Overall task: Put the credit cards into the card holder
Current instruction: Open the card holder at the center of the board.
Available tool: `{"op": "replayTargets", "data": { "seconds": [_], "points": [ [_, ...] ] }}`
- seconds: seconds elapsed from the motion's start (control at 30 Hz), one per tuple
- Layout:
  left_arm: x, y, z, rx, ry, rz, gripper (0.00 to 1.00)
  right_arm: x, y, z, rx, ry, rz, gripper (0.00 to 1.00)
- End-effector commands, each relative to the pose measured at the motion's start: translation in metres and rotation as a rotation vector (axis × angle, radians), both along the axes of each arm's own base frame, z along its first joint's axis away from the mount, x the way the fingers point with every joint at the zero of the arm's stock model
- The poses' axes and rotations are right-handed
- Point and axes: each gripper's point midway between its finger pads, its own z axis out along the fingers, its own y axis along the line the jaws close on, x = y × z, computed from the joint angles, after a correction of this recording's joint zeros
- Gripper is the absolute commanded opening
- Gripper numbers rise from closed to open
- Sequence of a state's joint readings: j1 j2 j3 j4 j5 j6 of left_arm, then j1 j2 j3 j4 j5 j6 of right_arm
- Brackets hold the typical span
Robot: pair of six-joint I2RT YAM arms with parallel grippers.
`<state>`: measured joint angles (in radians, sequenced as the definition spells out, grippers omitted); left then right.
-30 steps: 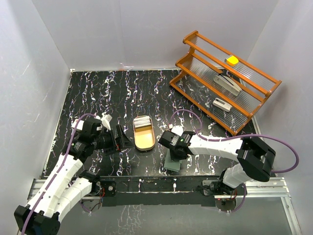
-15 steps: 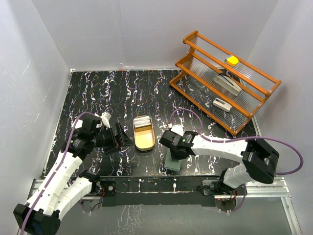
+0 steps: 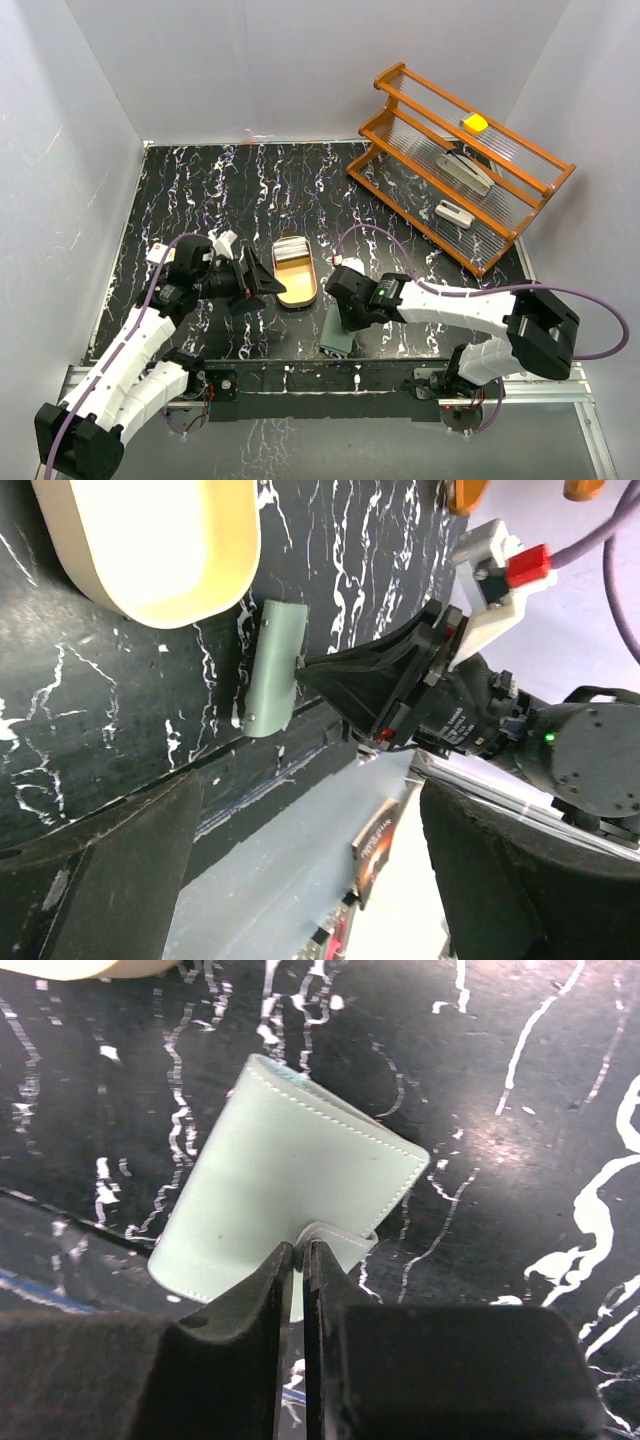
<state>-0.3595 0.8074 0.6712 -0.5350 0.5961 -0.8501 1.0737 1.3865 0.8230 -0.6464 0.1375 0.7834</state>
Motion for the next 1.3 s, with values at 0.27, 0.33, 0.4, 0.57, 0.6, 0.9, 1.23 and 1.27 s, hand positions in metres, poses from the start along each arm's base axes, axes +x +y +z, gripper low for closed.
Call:
{"op": "replayTargets", "data": {
  "seconds": [0.27,0.33,0.4,0.57,0.6,0.9,1.23,1.27],
  "points": [
    [-0.004,-0.016,-0.027,-0.106,0.092,0.001,0.85,-0.007,0.057,0.050,0.375,-0.027,0.077,0.00],
    [-0.001,-0.018,-0.026,-0.095,0.087,-0.004,0.85,-0.010,0.063,0.059,0.429,-0.021,0.082,0.00],
    [-0.002,-0.020,-0.024,-0.105,0.084,-0.011,0.85,-0.012,0.068,0.071,0.478,-0.020,0.084,0.00],
    [-0.015,-0.028,-0.019,-0.211,0.100,-0.055,0.89,-0.009,0.078,0.101,0.558,-0.044,0.081,0.00],
    [-0.018,-0.029,-0.019,-0.233,0.104,-0.063,0.89,-0.008,0.079,0.105,0.561,-0.055,0.082,0.00],
    [-0.018,-0.024,-0.026,-0.177,0.099,-0.056,0.91,0.008,0.063,0.100,0.471,-0.074,-0.069,0.00],
    [-0.014,-0.024,-0.034,-0.007,0.024,-0.093,0.87,0.001,0.038,0.038,0.177,0.021,-0.243,0.28],
    [-0.017,-0.028,-0.038,0.005,0.031,-0.107,0.86,0.002,0.035,0.036,0.150,0.015,-0.254,0.30]
  ]
}}
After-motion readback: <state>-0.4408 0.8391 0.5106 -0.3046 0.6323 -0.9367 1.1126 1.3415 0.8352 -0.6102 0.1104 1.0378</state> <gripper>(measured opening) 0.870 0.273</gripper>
